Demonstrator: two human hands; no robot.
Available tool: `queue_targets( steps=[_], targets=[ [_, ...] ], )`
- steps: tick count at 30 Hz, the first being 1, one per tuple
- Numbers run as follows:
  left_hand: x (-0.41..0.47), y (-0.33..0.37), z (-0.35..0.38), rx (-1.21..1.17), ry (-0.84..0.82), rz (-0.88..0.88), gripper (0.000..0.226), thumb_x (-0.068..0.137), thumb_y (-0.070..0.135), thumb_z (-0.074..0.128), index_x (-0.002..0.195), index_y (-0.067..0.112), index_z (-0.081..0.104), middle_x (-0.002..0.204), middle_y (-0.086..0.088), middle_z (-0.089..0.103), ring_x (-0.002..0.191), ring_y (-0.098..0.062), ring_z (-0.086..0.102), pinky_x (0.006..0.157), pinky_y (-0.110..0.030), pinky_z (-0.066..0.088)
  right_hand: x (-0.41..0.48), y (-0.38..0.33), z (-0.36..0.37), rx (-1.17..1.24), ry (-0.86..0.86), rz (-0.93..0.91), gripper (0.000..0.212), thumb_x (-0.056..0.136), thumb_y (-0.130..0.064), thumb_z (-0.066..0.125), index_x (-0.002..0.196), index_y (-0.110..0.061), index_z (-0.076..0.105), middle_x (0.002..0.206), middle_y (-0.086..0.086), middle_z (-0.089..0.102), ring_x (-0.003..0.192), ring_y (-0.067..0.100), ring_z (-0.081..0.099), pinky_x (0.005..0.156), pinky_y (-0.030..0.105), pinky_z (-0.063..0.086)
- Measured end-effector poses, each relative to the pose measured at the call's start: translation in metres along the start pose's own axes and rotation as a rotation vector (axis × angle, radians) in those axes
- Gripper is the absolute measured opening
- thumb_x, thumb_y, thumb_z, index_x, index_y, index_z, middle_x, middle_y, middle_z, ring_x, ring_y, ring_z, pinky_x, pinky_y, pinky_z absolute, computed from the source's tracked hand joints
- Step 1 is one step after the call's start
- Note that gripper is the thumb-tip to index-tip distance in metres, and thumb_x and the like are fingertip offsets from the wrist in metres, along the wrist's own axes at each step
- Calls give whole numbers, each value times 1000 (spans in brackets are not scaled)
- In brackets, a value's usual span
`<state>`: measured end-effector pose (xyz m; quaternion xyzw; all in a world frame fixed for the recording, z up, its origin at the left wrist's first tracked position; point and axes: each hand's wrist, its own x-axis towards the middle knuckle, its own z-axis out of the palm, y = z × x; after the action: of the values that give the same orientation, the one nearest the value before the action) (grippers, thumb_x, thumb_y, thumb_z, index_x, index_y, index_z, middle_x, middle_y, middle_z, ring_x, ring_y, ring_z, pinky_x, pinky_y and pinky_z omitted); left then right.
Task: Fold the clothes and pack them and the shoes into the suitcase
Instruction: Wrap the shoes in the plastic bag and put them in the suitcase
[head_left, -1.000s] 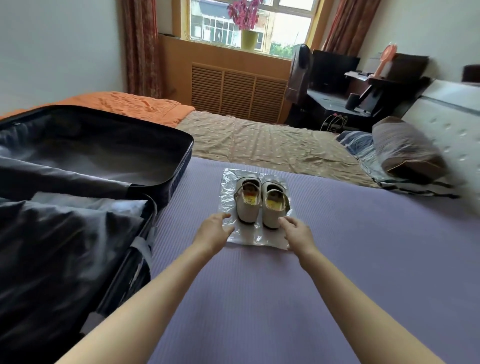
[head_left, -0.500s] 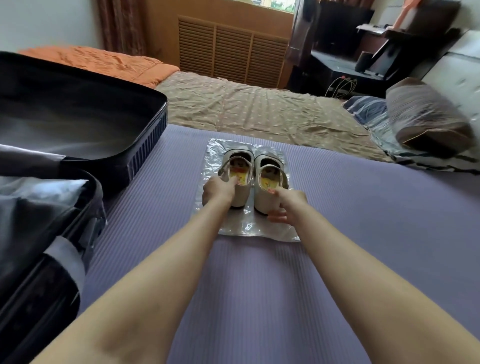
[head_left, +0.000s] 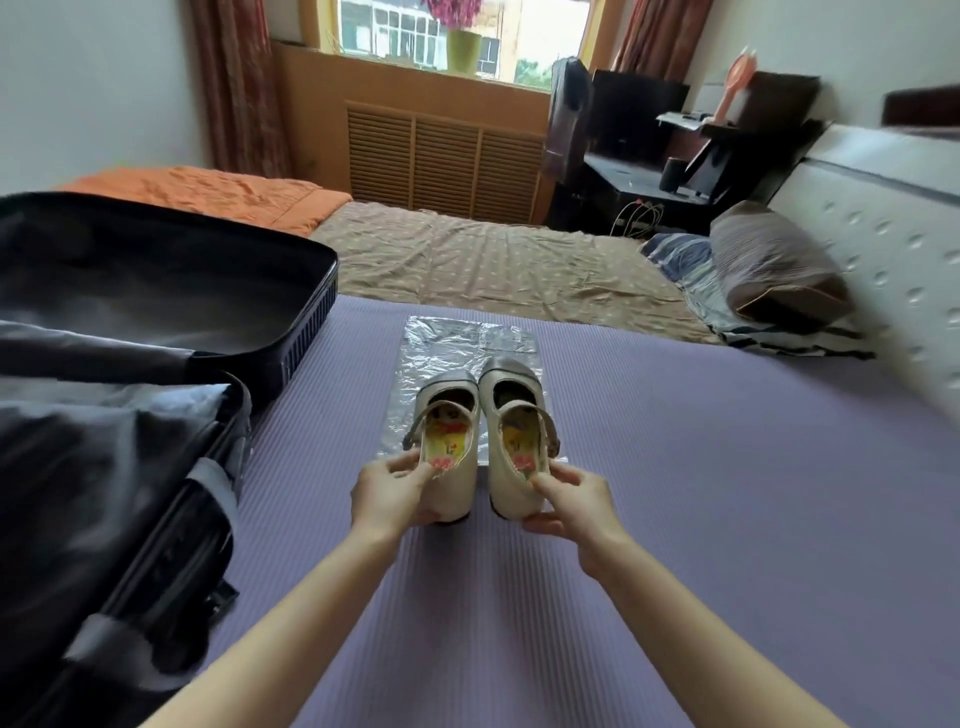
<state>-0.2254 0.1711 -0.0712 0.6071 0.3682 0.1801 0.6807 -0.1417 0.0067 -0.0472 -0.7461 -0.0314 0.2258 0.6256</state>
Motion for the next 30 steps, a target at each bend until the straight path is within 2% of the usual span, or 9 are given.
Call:
queue_targets(
  steps=[3,9,17,21,23,25,26,28,30],
  targets=[
    [-58,-12,-22,-5,-18,7,30,85,17,68,114,10,66,105,-11,68,97,-25,64,65,-44,59,-51,19,-14,-6,-37,-18,26,90,-12,61,114,-20,65,99,-3,64,92,32,67,61,34,59],
    [-138,-40,-52,-30,9,17,19,85,11,66,104,15,67,95,-7,69,94,-22,63,65,-46,59,-132,46,-31,-61,-47,-57,23,88,-15,64,95,-36,69,90,2,72,78,24,70,59,35,59],
    [-177,-67,-66,-7,44,-74,21,83,2,66,99,16,69,100,-12,68,98,-27,61,69,-51,58,-175,84,-24,-72,-39,86,13,88,-21,64,92,-33,69,100,8,66,80,30,69,63,42,60],
    [-182,-64,-66,0,40,-81,18,81,8,70,96,19,69,99,-8,69,94,-25,61,70,-49,58,-176,83,-24,-163,-14,53,17,87,-27,64,89,-44,65,100,0,67,74,20,70,69,37,59],
    [-180,-63,-66,30,30,-81,17,81,11,71,94,21,69,100,-8,68,96,-26,60,69,-47,58,-173,85,-24,-242,-28,64,22,81,-35,66,103,-40,67,98,-4,67,84,16,68,80,36,57],
    [-178,-62,-68,65,17,-93,16,82,11,70,92,23,68,102,-10,66,97,-26,59,68,-43,59,-169,90,-25,-299,-41,82,49,65,-50,66,112,-35,64,104,-3,62,91,16,66,86,37,55],
    [-176,-60,-69,89,8,-94,15,82,13,69,92,24,67,101,-10,66,96,-25,59,68,-40,58,-167,91,-26,-318,-57,80,54,61,-54,64,112,-35,62,107,-3,61,93,16,65,89,37,53],
    [-170,-59,-71,181,-1,-80,11,83,22,68,94,24,66,99,-6,67,94,-20,59,75,-36,54,-166,85,-29,-373,-75,60,44,75,-52,65,112,-31,60,109,-4,61,96,11,63,91,32,51],
    [-163,-56,-75,341,23,-16,12,87,33,63,95,24,64,97,-1,65,93,-16,57,84,-30,42,-163,77,-36,-378,-54,37,30,87,-46,60,108,-24,61,103,-5,63,87,8,64,77,28,55]
  ],
)
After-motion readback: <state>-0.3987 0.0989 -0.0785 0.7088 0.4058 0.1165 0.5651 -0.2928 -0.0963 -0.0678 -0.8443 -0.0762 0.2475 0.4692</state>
